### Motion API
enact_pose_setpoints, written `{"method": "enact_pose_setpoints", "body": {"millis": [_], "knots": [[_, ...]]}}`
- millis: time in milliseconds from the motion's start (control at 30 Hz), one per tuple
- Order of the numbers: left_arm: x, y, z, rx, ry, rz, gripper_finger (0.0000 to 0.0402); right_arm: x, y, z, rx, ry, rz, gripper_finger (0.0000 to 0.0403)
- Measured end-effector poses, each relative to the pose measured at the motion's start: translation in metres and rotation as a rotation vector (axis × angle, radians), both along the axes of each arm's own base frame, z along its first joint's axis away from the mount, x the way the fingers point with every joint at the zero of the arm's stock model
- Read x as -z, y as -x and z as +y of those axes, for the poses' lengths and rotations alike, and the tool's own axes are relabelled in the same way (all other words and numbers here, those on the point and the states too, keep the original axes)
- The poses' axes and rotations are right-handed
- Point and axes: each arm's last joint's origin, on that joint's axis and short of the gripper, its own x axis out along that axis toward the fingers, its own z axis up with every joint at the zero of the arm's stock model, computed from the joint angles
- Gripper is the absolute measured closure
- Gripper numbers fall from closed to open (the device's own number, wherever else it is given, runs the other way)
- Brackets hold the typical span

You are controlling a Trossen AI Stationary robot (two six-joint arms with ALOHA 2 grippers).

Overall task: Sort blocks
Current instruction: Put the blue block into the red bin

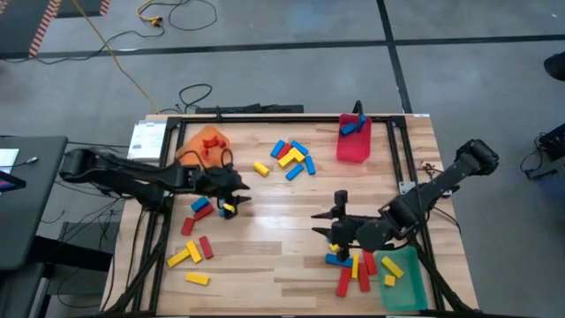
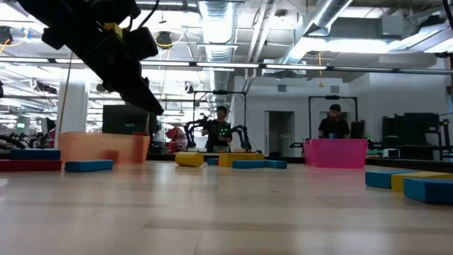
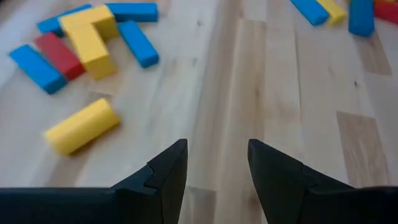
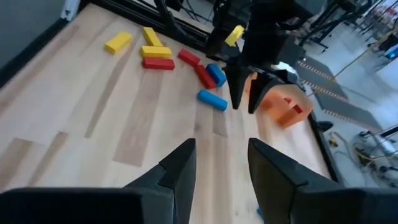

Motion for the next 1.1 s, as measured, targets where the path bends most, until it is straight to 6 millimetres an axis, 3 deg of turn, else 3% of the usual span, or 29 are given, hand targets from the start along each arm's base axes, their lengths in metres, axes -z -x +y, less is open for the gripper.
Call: {"method": "enact_pose_setpoints", "body": {"millis": [333, 700, 833, 1100], "knots": [[0.022, -0.019, -0.015, 0.047, 0.017, 0.017, 0.0236, 0.004, 0.002, 0.006, -0.065, -0.208, 0.054, 0.0243], [0.020, -0.025, -0.036, 0.110, 0.048, -0.062, 0.0237, 0.014, 0.011, 0.023, -0.071, -0.463, 0.160, 0.0243], [0.016, -0.026, -0.044, 0.144, 0.053, -0.101, 0.0237, 0.030, 0.011, 0.038, -0.056, -0.527, 0.226, 0.0243], [0.012, -0.027, -0.056, 0.190, 0.060, -0.149, 0.0237, 0.081, 0.003, 0.067, 0.023, -0.621, 0.422, 0.0243]]}}
